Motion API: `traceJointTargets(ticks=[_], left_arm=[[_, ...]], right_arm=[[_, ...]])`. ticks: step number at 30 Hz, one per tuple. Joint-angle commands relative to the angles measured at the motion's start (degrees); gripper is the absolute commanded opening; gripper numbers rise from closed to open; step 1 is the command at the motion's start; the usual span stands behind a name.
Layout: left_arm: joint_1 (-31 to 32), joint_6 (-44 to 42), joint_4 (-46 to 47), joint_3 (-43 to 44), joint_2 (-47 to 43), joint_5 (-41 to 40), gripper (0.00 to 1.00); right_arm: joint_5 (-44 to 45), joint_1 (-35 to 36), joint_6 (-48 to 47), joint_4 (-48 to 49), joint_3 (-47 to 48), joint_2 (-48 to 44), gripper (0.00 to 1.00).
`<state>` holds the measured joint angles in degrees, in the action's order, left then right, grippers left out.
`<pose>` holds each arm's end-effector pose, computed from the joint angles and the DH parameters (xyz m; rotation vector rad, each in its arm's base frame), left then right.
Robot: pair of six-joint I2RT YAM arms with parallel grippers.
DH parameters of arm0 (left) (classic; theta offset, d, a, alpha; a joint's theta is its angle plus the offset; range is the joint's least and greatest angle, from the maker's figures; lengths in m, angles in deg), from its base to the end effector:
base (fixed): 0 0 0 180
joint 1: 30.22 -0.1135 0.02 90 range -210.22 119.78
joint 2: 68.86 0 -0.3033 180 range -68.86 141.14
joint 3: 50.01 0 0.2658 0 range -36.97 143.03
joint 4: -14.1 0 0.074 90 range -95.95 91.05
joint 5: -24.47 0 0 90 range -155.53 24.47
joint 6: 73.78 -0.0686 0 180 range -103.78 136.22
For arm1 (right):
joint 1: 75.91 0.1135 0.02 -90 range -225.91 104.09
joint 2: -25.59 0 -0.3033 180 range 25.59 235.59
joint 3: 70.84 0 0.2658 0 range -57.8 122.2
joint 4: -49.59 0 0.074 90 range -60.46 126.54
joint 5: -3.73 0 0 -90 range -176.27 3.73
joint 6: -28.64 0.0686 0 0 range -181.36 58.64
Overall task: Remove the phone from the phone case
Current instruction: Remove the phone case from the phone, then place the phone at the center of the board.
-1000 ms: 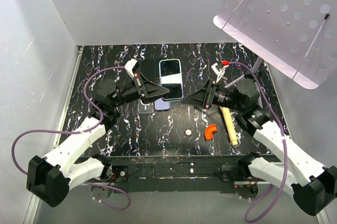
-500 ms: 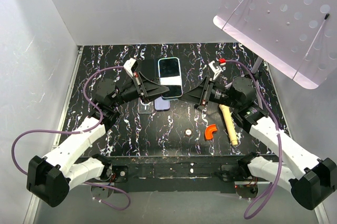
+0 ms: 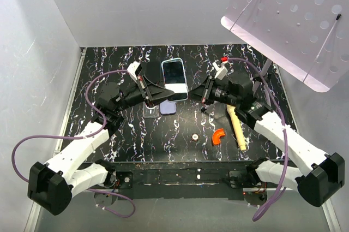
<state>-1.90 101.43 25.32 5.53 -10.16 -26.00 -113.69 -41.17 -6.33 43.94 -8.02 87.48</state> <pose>0.2024 -0.1587 0.3758 -0.1936 1.8526 -1.9968 0.2099 0.1840 0.3742 -0.0836 1.9017 1.5279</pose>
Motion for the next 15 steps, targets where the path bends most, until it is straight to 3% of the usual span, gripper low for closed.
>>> traceJointTargets(ticks=[1,3,6,10,15], left_arm=[[0.7,-7.3,-7.1,-0.6,-4.2,3.2,0.00],[0.7,-9.8,-10.8,-2.2,-5.5,3.2,0.00],[0.7,-20.8,-22.5,-0.8,-7.3,-0.3,0.00],[-0.4,-46.4,-47.7,9.6,-6.4,-14.5,0.00],[-7.7,-63.0,-59.6,18.8,1.4,-28.9,0.00]], right_arm=[[31.8,0.1,-15.2,-31.9,9.7,3.1,0.01],[32.2,0.1,-17.1,-32.8,8.9,4.3,0.01],[22.7,0.2,-17.8,-24.8,3.8,1.5,0.01],[14.7,0.2,-17.7,-20.1,1.1,-2.1,0.01],[10.5,0.2,-19.1,-21.8,1.5,-6.3,0.01]])
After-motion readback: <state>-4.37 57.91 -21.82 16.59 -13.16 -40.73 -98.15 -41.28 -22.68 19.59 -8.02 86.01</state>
